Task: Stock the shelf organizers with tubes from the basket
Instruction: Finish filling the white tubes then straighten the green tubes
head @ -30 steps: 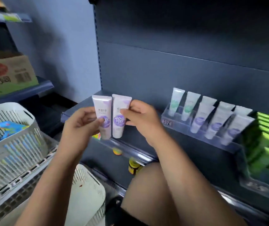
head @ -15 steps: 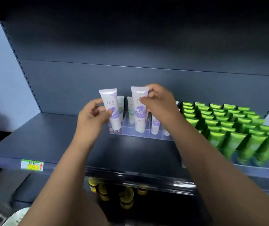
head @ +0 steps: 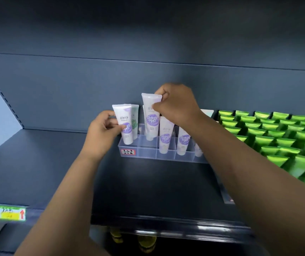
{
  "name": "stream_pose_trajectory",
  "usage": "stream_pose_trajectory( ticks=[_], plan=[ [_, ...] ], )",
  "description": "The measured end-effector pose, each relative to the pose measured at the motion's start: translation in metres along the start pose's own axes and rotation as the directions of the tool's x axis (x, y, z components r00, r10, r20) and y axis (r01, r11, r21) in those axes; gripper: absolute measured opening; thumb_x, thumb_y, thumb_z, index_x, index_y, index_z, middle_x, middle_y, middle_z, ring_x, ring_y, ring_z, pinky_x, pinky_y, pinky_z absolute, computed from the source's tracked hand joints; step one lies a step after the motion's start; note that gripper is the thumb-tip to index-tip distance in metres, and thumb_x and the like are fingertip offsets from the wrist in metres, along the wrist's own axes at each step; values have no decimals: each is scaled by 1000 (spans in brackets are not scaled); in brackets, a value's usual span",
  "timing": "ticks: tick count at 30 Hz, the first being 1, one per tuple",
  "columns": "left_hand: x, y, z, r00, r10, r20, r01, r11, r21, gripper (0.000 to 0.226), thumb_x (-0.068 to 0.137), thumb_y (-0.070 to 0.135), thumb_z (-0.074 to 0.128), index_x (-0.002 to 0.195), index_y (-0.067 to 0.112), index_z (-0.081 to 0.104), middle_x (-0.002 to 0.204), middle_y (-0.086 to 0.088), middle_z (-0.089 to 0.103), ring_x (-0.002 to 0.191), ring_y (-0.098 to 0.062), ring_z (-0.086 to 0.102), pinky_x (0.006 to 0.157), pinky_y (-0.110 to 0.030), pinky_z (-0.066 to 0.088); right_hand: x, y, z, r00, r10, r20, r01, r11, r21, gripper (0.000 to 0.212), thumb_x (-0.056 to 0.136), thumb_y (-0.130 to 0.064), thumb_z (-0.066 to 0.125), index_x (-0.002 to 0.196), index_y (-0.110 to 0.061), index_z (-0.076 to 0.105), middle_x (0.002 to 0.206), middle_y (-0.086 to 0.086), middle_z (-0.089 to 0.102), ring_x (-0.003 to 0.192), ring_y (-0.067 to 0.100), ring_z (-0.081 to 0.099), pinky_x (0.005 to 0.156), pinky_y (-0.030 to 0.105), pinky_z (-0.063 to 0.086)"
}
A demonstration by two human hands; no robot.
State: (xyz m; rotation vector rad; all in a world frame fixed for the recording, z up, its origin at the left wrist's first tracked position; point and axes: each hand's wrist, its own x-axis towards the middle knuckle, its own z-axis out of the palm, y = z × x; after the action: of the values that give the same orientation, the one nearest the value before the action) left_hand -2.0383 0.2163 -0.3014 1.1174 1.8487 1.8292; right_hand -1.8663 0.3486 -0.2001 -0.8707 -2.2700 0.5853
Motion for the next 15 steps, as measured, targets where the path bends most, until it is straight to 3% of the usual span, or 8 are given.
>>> stream_pose_trajectory(
  ticks=[5,9,15],
  plan=[
    [20,-18,4,1000,-4,26,2,995,95,28,86,0,76,101,20,66,90,14,74,90,-17,70,85,-35,60,14,9,18,995,-82,59,89,990,-112,20,76,-12,68,91,-24,73,72,-21,60,71,-2,58,59,5,38],
    [29,-27,5,997,-37,66,28,991,133,27,85,0,78,101,19,68,92,5,73,91,-22,71,88,-39,59,18,13,31,989,-110,101,133,958,-253,15,76,-20,66,86,-31,69,85,-15,70,80,9,64,72,28,55],
    [30,-35,5,985,-92,146,70,987,146,24,83,-11,73,93,10,68,90,-1,76,90,-20,75,91,-47,59,18,18,44,979,-129,158,178,918,-354,16,72,-22,67,86,-29,70,88,-10,74,83,17,66,80,34,56]
  ],
)
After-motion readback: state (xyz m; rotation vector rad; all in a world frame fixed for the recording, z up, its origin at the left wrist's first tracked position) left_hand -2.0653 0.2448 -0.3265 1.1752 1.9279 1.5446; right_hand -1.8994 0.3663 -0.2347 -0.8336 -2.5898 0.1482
